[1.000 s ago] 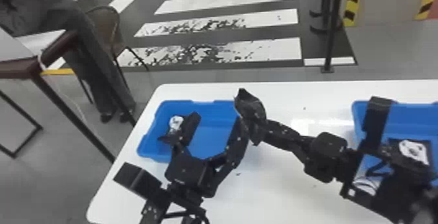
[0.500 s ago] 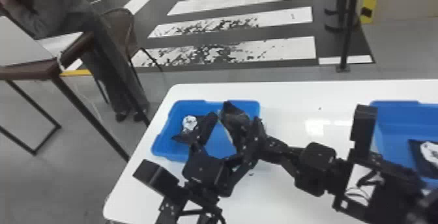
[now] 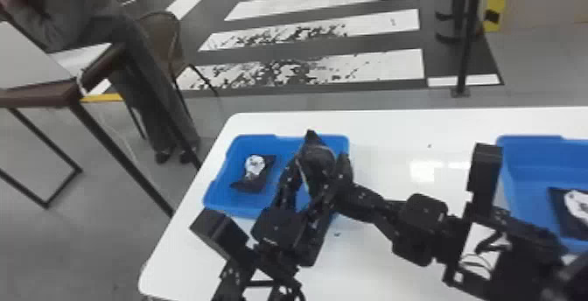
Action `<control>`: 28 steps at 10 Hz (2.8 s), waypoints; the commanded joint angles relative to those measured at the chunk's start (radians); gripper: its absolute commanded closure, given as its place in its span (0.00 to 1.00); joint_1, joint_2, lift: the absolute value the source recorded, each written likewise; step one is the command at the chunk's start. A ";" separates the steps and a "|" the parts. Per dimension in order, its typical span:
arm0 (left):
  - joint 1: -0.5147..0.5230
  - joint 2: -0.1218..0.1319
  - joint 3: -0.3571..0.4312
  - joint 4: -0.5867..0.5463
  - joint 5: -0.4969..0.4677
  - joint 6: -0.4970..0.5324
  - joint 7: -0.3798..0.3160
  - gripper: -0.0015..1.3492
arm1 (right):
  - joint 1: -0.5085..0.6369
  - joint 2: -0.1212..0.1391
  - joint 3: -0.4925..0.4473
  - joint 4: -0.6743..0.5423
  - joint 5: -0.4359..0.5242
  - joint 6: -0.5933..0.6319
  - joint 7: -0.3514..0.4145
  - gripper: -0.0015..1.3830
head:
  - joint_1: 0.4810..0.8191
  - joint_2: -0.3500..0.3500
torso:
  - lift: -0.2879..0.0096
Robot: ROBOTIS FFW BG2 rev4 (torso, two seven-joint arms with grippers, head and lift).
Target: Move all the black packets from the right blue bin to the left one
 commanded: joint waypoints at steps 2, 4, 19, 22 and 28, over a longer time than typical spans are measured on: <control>0.000 0.002 0.004 -0.035 -0.030 0.057 0.001 0.90 | 0.000 0.000 0.000 0.006 -0.015 -0.016 -0.001 0.81 | 0.63 1.00 | 0.50; -0.003 0.002 0.008 -0.038 -0.010 0.057 0.000 0.90 | 0.002 0.000 0.000 0.016 -0.035 -0.048 0.000 0.78 | 0.63 1.00 | 0.50; -0.187 -0.023 0.132 0.306 -0.118 -0.270 0.041 0.20 | 0.152 0.035 -0.379 -0.026 0.116 -0.031 -0.001 0.12 | 0.63 0.93 | 0.50; 0.012 -0.023 0.098 -0.035 -0.020 -0.068 0.032 0.20 | 0.248 0.081 -0.594 -0.200 0.290 0.171 -0.102 0.12 | 0.63 0.80 | 0.50; 0.081 -0.032 0.100 -0.097 -0.064 0.010 0.034 0.20 | 0.238 0.112 -0.718 -0.337 0.487 0.774 -0.334 0.13 | 0.63 0.51 | 0.50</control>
